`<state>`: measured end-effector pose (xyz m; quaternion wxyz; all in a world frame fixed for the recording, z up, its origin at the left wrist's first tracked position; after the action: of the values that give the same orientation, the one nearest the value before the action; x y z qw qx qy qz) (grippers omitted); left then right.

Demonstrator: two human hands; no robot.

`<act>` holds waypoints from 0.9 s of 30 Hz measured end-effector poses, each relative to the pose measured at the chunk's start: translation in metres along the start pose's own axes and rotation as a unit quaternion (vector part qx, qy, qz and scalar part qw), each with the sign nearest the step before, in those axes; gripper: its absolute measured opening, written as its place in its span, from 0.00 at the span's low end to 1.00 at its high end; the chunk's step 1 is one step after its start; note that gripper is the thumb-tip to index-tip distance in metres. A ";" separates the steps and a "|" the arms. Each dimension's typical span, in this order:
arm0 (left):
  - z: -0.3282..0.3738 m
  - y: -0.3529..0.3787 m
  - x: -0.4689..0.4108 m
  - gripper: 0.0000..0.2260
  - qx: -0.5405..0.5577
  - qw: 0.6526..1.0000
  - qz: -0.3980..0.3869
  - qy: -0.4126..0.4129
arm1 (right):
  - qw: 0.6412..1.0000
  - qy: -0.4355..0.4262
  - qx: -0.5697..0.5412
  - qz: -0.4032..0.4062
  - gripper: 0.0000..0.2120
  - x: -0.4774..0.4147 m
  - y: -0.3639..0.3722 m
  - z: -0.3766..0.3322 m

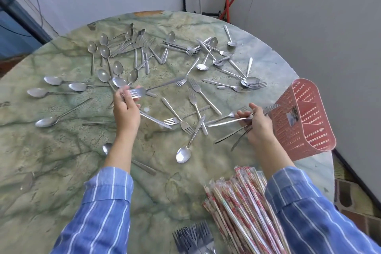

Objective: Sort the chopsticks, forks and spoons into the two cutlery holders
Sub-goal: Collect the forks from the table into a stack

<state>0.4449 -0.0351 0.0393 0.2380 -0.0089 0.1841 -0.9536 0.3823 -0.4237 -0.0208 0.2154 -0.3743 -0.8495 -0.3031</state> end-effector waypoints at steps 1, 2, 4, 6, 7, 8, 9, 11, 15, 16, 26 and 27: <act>0.002 0.000 -0.003 0.13 0.004 1.000 -0.012 0.000 | 1.000 0.018 -0.018 0.006 0.06 -0.003 0.000 0.003; 0.004 0.001 -0.006 0.14 0.028 0.999 -0.027 -0.007 | 0.999 0.030 -0.020 0.015 0.05 -0.007 0.000 0.007; 0.008 0.004 -0.008 0.16 0.084 0.995 -0.049 -0.025 | 0.998 0.041 0.005 0.039 0.02 -0.016 -0.004 0.013; 0.014 0.004 -0.011 0.16 0.144 0.988 -0.047 -0.041 | 0.996 0.046 0.047 0.053 0.06 -0.026 -0.009 0.020; 0.016 0.004 -0.012 0.16 0.189 0.980 -0.038 -0.052 | 0.995 0.048 0.068 0.055 0.09 -0.031 -0.010 0.023; 0.017 0.003 -0.014 0.16 0.242 0.967 -0.029 -0.070 | 0.994 0.048 0.082 0.053 0.11 -0.035 -0.010 0.027; 0.017 0.005 -0.015 0.15 0.291 0.952 -0.024 -0.093 | 0.993 0.049 0.095 0.053 0.12 -0.036 -0.010 0.029; 0.017 0.010 -0.015 0.14 0.346 0.928 -0.033 -0.135 | 0.990 0.050 0.118 0.062 0.11 -0.038 -0.009 0.031; 0.018 0.028 -0.008 0.14 0.153 0.970 -0.119 -0.145 | 0.981 0.036 0.177 0.069 0.13 -0.041 -0.005 0.026; 0.020 0.036 -0.005 0.13 0.096 0.974 -0.156 -0.132 | 0.979 0.027 0.189 0.072 0.12 -0.042 -0.004 0.024; -0.003 0.134 0.067 0.16 -0.442 0.729 -0.481 0.205 | 0.979 -0.135 0.151 0.018 0.05 -0.028 0.011 -0.016; -0.005 0.134 0.068 0.16 -0.453 0.724 -0.474 0.214 | 0.976 -0.160 0.149 0.013 0.04 -0.029 0.012 -0.022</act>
<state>0.4445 -0.1746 -0.0179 -0.3232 0.0022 0.6118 -0.7220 0.4124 -0.4469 -0.0182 0.1342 -0.3923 -0.9038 -0.1065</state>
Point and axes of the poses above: each hand's wrist, its own x-axis away from the middle knuckle, its own y-axis out of the palm, z = x × y, the point moved 8 cm from there along -x, towards the middle knuckle, and after that the axes turned 7 degrees about -x, right-handed, at the moved point
